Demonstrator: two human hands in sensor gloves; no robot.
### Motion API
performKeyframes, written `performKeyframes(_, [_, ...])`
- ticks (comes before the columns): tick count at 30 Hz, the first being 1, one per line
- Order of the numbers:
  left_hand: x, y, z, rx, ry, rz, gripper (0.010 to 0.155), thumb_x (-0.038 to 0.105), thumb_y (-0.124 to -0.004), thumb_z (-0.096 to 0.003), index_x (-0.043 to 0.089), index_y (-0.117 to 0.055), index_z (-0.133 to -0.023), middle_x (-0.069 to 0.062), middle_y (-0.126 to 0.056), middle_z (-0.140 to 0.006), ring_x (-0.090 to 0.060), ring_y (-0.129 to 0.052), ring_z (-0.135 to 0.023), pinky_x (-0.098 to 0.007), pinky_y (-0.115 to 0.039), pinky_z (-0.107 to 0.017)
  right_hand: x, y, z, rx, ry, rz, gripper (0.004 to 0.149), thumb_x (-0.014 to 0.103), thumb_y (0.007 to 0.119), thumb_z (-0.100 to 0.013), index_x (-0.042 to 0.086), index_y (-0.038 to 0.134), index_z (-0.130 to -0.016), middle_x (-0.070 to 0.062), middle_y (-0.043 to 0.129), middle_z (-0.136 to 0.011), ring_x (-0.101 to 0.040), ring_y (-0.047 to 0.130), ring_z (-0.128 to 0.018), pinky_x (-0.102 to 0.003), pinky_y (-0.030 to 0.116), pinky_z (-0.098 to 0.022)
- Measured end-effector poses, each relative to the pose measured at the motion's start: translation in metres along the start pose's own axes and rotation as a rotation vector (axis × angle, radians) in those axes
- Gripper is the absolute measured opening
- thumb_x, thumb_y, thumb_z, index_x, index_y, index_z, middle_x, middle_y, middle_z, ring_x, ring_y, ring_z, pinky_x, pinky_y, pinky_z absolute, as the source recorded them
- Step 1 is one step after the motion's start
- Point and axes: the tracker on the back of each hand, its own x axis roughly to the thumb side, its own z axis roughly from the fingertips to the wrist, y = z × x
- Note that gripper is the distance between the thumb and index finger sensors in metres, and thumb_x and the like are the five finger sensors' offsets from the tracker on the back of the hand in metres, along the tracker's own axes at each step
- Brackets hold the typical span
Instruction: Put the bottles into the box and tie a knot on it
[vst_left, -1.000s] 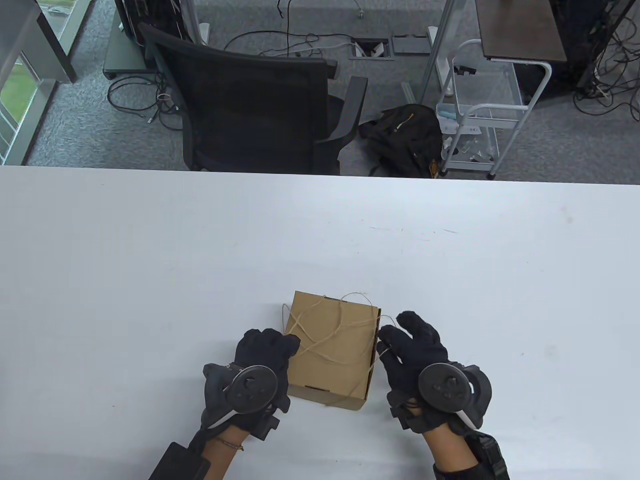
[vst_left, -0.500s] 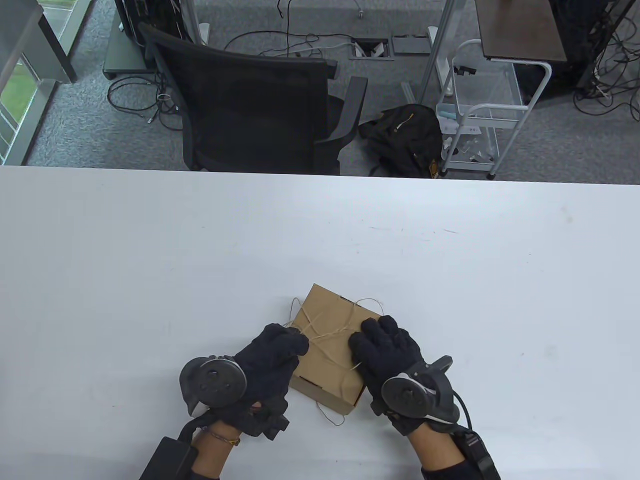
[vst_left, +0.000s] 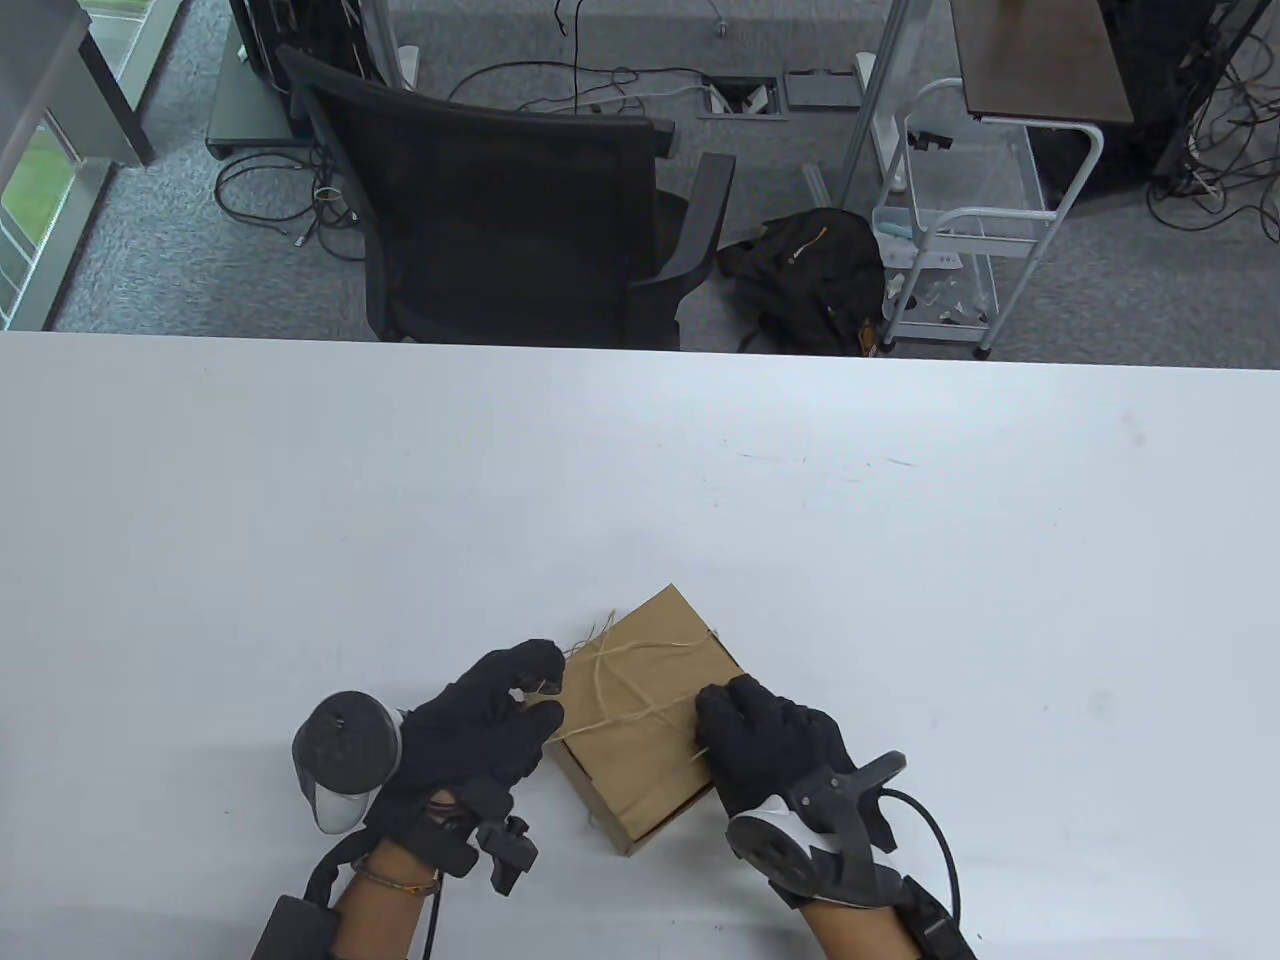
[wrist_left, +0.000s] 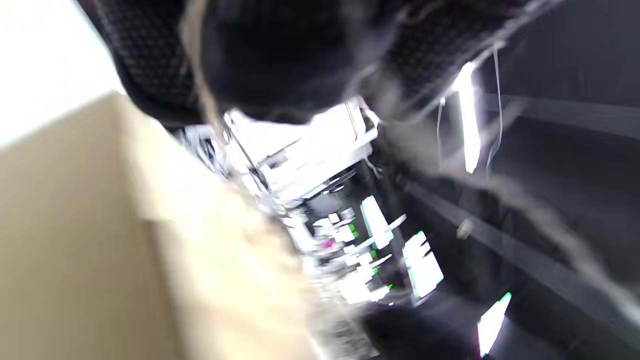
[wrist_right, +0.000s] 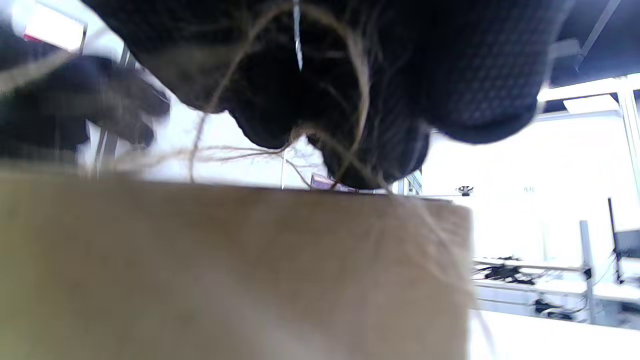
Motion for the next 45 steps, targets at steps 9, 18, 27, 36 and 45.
performKeyframes(9, [0.013, -0.033, -0.007, -0.091, -0.045, -0.378, 0.077, 0.045, -0.096, -0.0437, 0.020, -0.067, -0.111, -0.012, -0.089, -0.099, -0.011, -0.103, -0.024, -0.044, -0.093, -0.047, -0.065, -0.002, 0.004, -0.078, 0.247, -0.280, 0.041, 0.035, 0.081, -0.049, 0.011, 0.091, -0.081, -0.020, 0.076, -0.096, -0.045, 0.083, -0.076, -0.061, 0.073, -0.055])
performKeyframes(18, [-0.001, -0.016, -0.009, -0.037, -0.019, -0.288, 0.073, 0.032, -0.097, -0.0435, 0.021, -0.069, -0.110, -0.011, -0.089, -0.099, -0.013, -0.102, -0.028, -0.047, -0.091, -0.051, -0.070, 0.034, 0.009, 0.155, 0.246, -0.420, 0.041, 0.027, 0.081, -0.049, 0.013, 0.087, -0.086, -0.024, 0.095, -0.078, -0.041, 0.100, -0.057, -0.057, 0.086, -0.041])
performKeyframes(27, [-0.018, 0.014, -0.004, 0.024, 0.152, -0.567, 0.069, 0.031, -0.097, -0.0430, 0.016, -0.075, -0.107, -0.014, -0.093, -0.094, -0.010, -0.102, -0.027, -0.047, -0.091, -0.050, -0.041, 0.026, 0.007, 0.173, 0.189, -0.196, 0.042, 0.028, 0.081, -0.049, 0.009, 0.086, -0.086, -0.022, 0.105, -0.057, -0.033, 0.109, -0.035, -0.048, 0.094, -0.026])
performKeyframes(36, [-0.004, 0.028, 0.006, 0.191, 0.201, -0.593, 0.067, 0.060, -0.082, -0.0492, 0.015, -0.084, -0.099, -0.011, -0.103, -0.080, -0.017, -0.107, -0.032, -0.053, -0.086, -0.056, -0.029, 0.020, 0.007, 0.264, 0.301, -0.223, 0.045, 0.025, 0.079, -0.048, 0.001, 0.083, -0.086, -0.020, 0.108, -0.047, -0.027, 0.111, -0.025, -0.043, 0.096, -0.019])
performKeyframes(45, [-0.013, 0.012, 0.000, -0.017, 0.173, -0.194, 0.066, 0.058, -0.084, -0.0494, 0.013, -0.087, -0.098, -0.016, -0.105, -0.079, -0.011, -0.102, -0.013, -0.044, -0.093, -0.045, -0.051, 0.004, 0.011, 0.070, 0.386, -0.398, 0.041, 0.030, 0.084, -0.046, 0.004, 0.095, -0.077, -0.007, 0.107, -0.038, -0.020, 0.104, -0.021, -0.041, 0.092, -0.020])
